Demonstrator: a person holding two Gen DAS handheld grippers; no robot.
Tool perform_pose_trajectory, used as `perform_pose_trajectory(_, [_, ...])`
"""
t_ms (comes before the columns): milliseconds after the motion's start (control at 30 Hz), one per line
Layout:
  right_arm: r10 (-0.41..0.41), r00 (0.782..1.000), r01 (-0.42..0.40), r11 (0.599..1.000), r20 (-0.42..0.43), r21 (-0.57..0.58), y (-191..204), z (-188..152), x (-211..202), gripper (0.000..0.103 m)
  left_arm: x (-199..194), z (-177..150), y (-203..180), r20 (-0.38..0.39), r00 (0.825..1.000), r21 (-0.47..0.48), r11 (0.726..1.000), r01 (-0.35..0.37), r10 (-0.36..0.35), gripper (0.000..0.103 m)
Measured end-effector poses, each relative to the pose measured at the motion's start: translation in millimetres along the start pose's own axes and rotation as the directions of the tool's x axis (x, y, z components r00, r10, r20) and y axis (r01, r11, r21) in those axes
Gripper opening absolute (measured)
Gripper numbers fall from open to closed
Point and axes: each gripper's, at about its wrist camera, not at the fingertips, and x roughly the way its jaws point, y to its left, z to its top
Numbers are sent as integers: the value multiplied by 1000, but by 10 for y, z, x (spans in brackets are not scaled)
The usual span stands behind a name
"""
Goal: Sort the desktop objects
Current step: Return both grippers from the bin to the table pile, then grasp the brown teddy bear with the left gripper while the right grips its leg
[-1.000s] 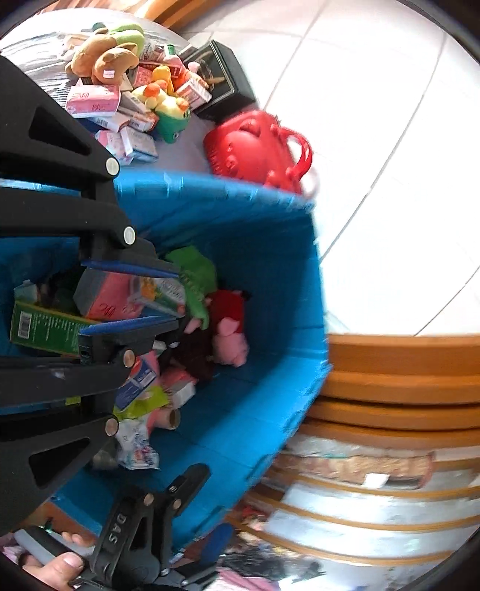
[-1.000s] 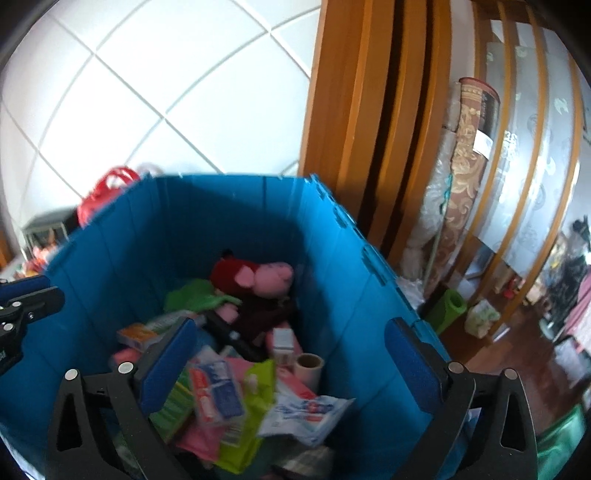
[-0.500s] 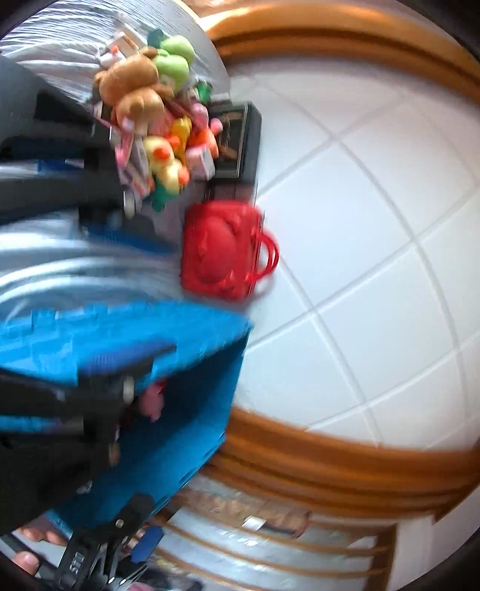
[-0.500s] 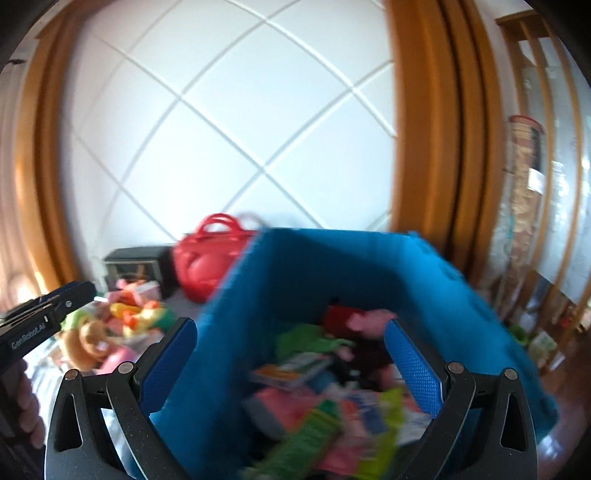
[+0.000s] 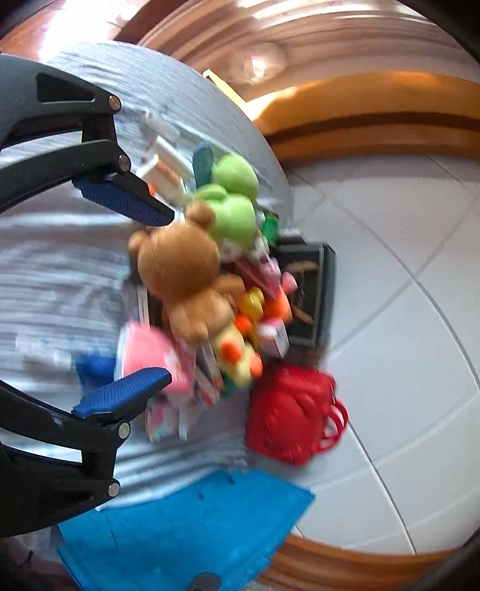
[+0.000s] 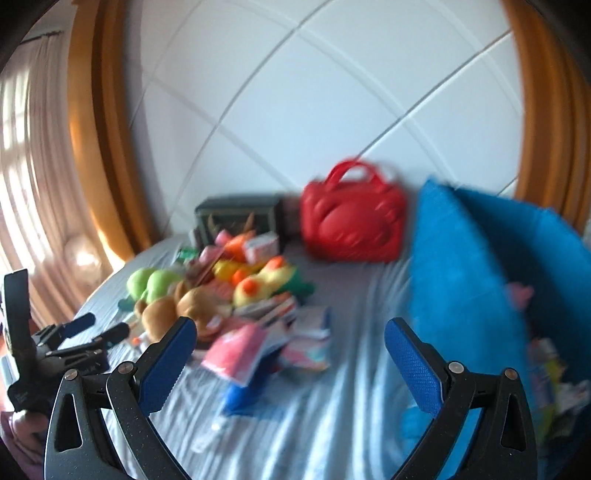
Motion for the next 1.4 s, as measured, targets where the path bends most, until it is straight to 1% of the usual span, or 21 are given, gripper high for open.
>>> perform_pose_trajectory(67, [9,999,-9,1000,-49,-2,138,-35,246,103,188,14,302,-30,999,-26,999,-42,42,79])
perform_pose_trajectory(133, [3,995,-5,1000,-103,-14,302,-88,538,103,413,67,552,-72,996,-52,997,-56,52,79])
perform_pose_trajectory(233, [-18,987,14,1000,-163,-23,417,-120,930,103,693,136,773,-125,991,-72,995,-65,55,79])
perform_pose_trajectory(300, [-34,981,32,999,-192,-13,473,-114,1210,103,935,209,838,-156,986,-69,996,-64,52,79])
perform_pose_trajectory(433, [-62,967,70,997,-246,24,526,-39,1694,103,1316,383,827,-198,979,-55,997,-50,38,79])
perform_pose_trajectory(500, [-78,962,87,996,-260,22,565,39,1871,103,1479,485,767,-203,979,-37,999,-39,31,79])
perform_pose_trajectory(633, [-84,964,93,995,-251,22,678,265,2148,103,1844,616,561,-226,972,49,997,-55,65,79])
perform_pose_trajectory(700, [-85,965,90,996,-248,8,749,336,2228,103,1991,555,425,-267,963,107,994,0,29,79])
perform_pose_trajectory(767, [-89,965,87,996,-248,-18,823,360,2314,103,1945,429,309,-272,962,167,984,62,-14,79])
perform_pose_trajectory(833, [-81,962,76,997,-261,-28,879,328,2391,103,1771,282,282,-245,967,202,972,115,-64,79])
perform_pose_trajectory(867, [-75,960,70,997,-270,-28,902,307,2423,103,1681,197,289,-262,960,212,964,160,-102,79])
perform_pose_trajectory(900, [-66,956,60,998,-286,-28,927,261,2473,103,1600,96,309,-290,947,208,956,206,-140,79])
perform_pose_trajectory(933, [-55,951,49,998,-306,-28,959,207,2525,103,1552,4,330,-314,936,204,952,229,-158,79])
perform_pose_trajectory(967, [-50,946,42,999,-322,-30,987,168,2556,103,1520,-86,347,-335,929,205,950,235,-158,79])
perform_pose_trajectory(1067, [-24,917,3,999,-398,-53,1100,-58,2595,103,1399,-338,379,-371,918,220,948,231,-138,79])
perform_pose_trajectory(1133, [-16,901,-27,995,-433,-93,1203,-300,2509,103,1294,-488,382,-390,913,248,942,226,-116,79])
perform_pose_trajectory(1200, [-26,886,-29,994,-463,-110,1219,-622,2375,103,1165,-638,427,-403,910,263,940,215,-96,79])
perform_pose_trajectory(1267, [-20,864,-32,995,-504,-95,1173,-871,2310,101,1048,-765,518,-422,899,227,946,230,-117,79])
perform_pose_trajectory(1300, [6,853,-43,997,-521,-60,1121,-1025,2254,101,993,-790,558,-424,897,210,950,230,-124,79])
perform_pose_trajectory(1367, [55,856,-61,998,-513,5,1044,-1119,2147,101,835,-805,617,-406,906,201,955,218,-121,79])
perform_pose_trajectory(1400, [62,864,-55,998,-500,29,1009,-1143,2057,101,777,-790,627,-393,912,200,957,211,-119,79])
